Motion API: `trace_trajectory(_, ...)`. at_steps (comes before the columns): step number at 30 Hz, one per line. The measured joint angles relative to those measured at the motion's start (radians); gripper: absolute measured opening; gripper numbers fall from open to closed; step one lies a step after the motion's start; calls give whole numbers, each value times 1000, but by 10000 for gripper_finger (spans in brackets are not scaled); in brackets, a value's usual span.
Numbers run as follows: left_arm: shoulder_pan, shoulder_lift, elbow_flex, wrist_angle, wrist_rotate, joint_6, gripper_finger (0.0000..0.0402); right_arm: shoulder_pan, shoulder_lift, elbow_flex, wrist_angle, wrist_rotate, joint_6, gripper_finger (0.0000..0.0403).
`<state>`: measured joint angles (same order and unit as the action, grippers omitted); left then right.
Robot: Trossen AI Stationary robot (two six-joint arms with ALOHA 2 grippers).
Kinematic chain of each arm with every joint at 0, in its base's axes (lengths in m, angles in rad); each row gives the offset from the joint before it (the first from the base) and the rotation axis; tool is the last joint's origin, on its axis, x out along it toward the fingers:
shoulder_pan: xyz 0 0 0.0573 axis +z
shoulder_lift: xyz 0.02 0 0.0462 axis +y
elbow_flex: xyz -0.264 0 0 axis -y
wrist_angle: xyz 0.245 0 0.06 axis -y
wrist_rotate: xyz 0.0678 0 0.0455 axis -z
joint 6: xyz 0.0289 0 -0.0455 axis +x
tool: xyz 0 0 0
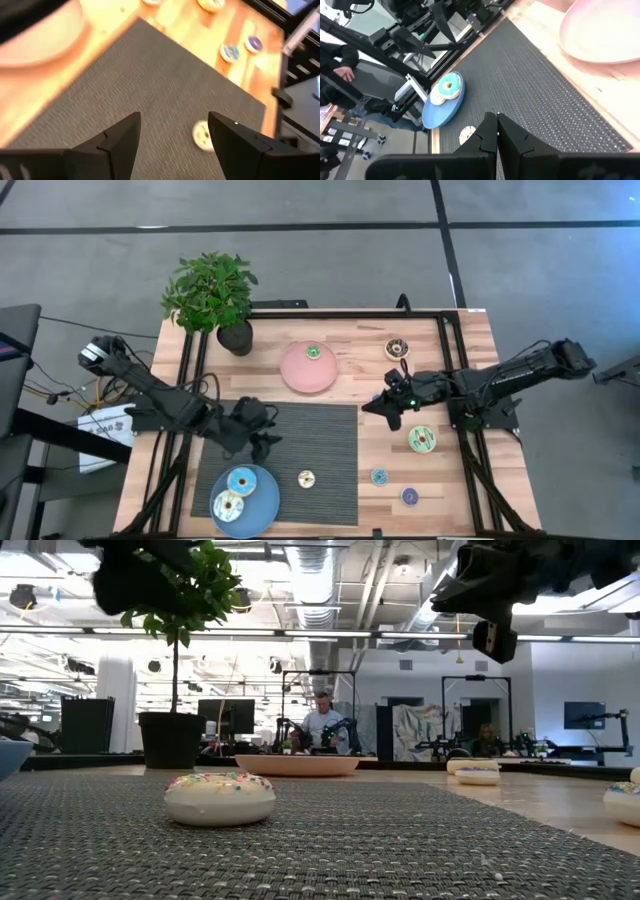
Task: Pick & Place donuts
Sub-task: Put the big black donut on the blue plate
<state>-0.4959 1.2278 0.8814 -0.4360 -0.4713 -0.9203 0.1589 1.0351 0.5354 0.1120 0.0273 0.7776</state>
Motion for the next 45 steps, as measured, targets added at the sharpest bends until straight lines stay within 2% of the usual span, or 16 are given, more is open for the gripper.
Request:
trace_trajectory(6, 76, 0, 0, 33, -82, 5, 226, -39, 0, 0, -36, 0, -1, 0)
trace_trajectory(9, 95, 0, 0, 37, -7, 8, 226, -54, 0, 0, -71, -2, -3, 0)
trace_trajectory(12, 98, 1, 0, 38, 44, 35, 226, -63, 0, 0, -108, -27, -72, 0)
trace_trajectory(20, 104, 1, 0, 138, -117, 48, 226, -76, 0, 0, -119, -52, -202, 0)
trace_trajectory(27, 162, 1, 0, 163, -74, 70, 222, -137, 0, 0, -119, -54, -177, 8)
trace_trajectory(32, 239, 1, 0, 167, 34, 211, 172, -170, 0, 0, -113, -54, -176, 40)
trace_trajectory(39, 321, 1, 0, 167, 137, 490, 23, -216, 0, 0, -36, -53, -175, 96)
trace_trajectory(45, 354, 1, 0, 177, 243, 671, 4, -248, 0, 0, 21, -52, -176, 123)
